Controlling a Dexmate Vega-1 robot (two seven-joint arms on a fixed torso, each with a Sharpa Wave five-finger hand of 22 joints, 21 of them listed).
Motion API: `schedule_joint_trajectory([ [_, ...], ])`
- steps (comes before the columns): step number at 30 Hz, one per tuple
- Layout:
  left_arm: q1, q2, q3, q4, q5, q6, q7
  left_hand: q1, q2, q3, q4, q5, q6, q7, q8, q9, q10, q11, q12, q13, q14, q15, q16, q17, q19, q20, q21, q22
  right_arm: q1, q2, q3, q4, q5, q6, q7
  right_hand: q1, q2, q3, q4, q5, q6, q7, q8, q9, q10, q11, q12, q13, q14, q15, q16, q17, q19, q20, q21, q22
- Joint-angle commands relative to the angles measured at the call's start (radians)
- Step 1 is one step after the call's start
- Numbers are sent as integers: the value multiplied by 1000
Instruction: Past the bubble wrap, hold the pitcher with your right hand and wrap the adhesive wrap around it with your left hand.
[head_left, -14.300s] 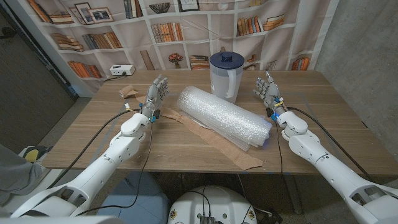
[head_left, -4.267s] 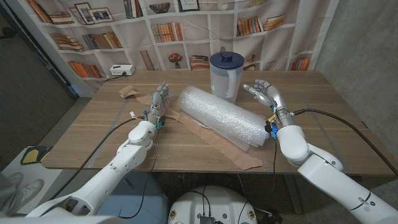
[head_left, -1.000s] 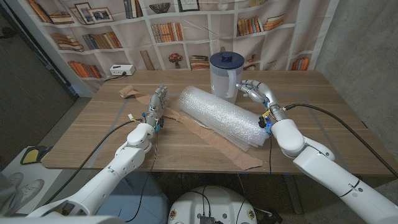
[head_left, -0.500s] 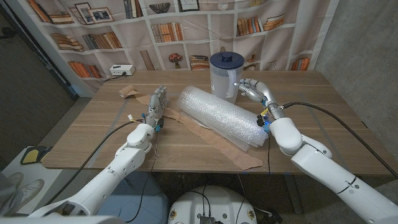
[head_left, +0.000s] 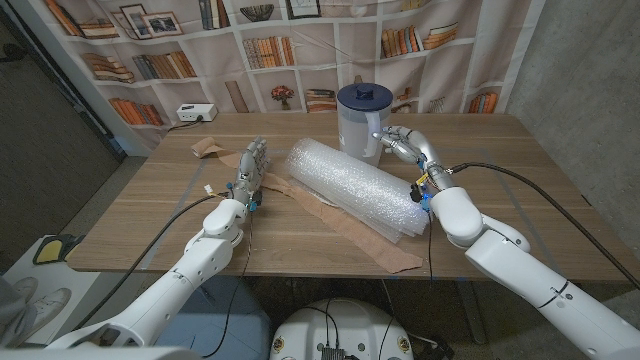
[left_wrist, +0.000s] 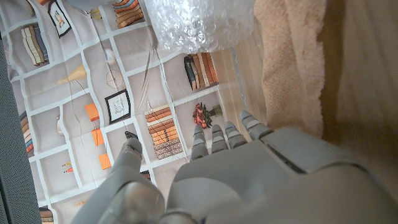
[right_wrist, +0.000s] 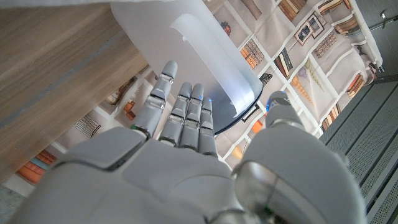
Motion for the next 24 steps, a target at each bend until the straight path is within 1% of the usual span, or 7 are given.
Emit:
schedule_joint_trajectory([
  [1, 9, 3, -4, -9, -3, -5, 2, -1, 9, -2, -2, 4, 10, 1, 2, 3, 11, 1, 5, 4, -2, 7, 4, 4, 4, -1, -1, 5, 9, 3, -11, 6, -4, 10, 4, 6, 2, -4, -1, -5, 19, -2, 2, 5, 15, -7, 12, 5, 0, -8, -1, 4, 1, -6, 1, 5],
  [2, 10, 3, -4, -10, -3, -5, 2, -1, 9, -2, -2, 4, 11, 2, 2, 3, 11, 0, 5, 4, -2, 7, 4, 4, 4, -1, -1, 5, 9, 2, -11, 6, -6, 9, 3, 6, 2, -5, -1, -5, 29, -5, 4, 6, 22, -6, 17, 6, 0, -15, -2, 6, 1, -6, 0, 5],
  [8, 16, 5, -5, -17, -4, -5, 5, -1, 10, -2, -2, 4, 10, 2, 2, 3, 10, 0, 4, 4, -2, 7, 4, 4, 5, -2, -1, 5, 12, 2, -15, 7, -8, 8, 7, 8, 5, -7, -1, -5, 42, -11, 7, 7, 35, -11, 26, 9, 12, -24, 3, 9, 5, -12, 1, 6],
  [9, 19, 6, -6, -20, -4, -5, 6, -1, 10, -2, -2, 4, 10, 2, 1, 3, 10, -1, 4, 4, -2, 7, 4, 4, 4, -2, -1, 5, 12, 4, -16, 8, -5, 7, 9, 8, 4, -8, -1, -5, 45, -16, 7, 7, 36, -13, 27, 10, 12, -24, 3, 9, 6, -12, 1, 6],
  [13, 25, 10, -9, -26, -4, -4, 8, -1, 10, -2, -3, 4, 10, 1, 1, 3, 11, -1, 5, 4, -2, 7, 4, 4, 5, -1, -2, 5, 15, 6, -18, 12, 4, 10, 17, 9, 4, -9, -1, -5, 47, -21, 7, 8, 38, -14, 29, 11, 14, -24, 4, 10, 7, -14, 1, 6],
  [20, 32, 16, -12, -34, -5, -4, 8, 0, 10, -2, -3, 4, 10, 2, 1, 3, 11, -1, 5, 4, -2, 7, 4, 4, 4, -1, -2, 5, 26, 10, -24, 23, 14, 19, 28, 12, 3, -11, -2, -5, 47, -21, 5, 10, 31, -15, 30, 14, 9, -20, 2, 12, 8, -14, 1, 6],
  [24, 37, 19, -15, -39, -7, -5, 8, 0, 10, -2, -3, 4, 10, 1, 1, 3, 11, -2, 5, 4, -1, 7, 5, 4, 4, -1, -2, 5, 32, 11, -25, 27, 23, 23, 36, 13, 4, -12, -2, -5, 47, -30, 4, 11, 21, -17, 28, 16, 2, -18, -1, 14, 0, -13, -3, 6],
])
